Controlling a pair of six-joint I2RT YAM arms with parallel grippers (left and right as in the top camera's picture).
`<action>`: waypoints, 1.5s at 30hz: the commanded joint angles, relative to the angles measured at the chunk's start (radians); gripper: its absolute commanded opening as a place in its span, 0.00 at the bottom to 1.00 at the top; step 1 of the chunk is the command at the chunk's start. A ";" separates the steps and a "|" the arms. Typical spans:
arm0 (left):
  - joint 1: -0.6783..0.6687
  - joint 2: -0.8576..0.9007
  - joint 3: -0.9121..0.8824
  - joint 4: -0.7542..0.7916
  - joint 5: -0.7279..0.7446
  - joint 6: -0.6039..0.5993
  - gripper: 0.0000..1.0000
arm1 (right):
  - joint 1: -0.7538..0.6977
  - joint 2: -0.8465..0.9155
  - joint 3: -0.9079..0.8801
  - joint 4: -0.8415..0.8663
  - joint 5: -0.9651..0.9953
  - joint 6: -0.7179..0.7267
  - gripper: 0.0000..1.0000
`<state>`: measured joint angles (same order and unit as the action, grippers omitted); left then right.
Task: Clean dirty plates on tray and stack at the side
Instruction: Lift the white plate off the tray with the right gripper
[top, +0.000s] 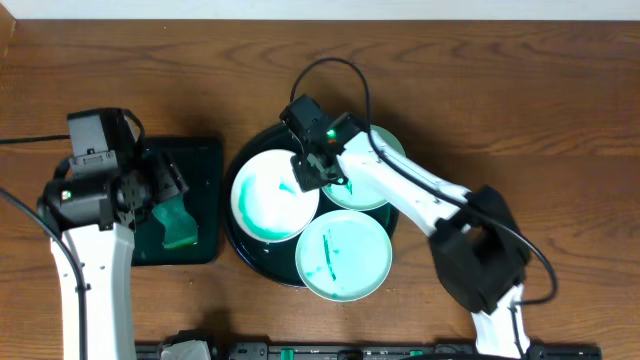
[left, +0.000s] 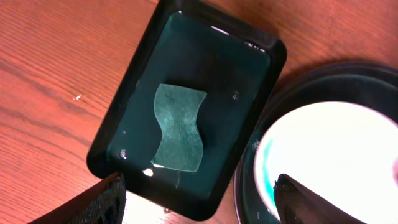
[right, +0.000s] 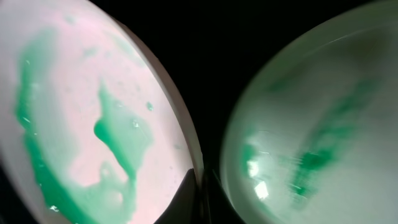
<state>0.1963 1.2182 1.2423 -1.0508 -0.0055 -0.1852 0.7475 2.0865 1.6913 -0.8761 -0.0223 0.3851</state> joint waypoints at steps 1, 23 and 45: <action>0.004 0.032 0.016 -0.003 -0.003 0.008 0.77 | 0.022 -0.101 0.003 -0.010 0.219 -0.033 0.01; 0.004 0.174 0.016 0.028 -0.003 0.008 0.77 | 0.416 -0.237 0.003 0.023 1.473 -0.184 0.01; 0.004 0.201 0.016 0.026 -0.002 0.005 0.77 | 0.406 -0.243 0.003 0.026 1.364 -0.173 0.01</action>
<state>0.1963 1.4128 1.2423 -1.0214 -0.0055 -0.1852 1.1679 1.8690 1.6913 -0.8478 1.3754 0.2008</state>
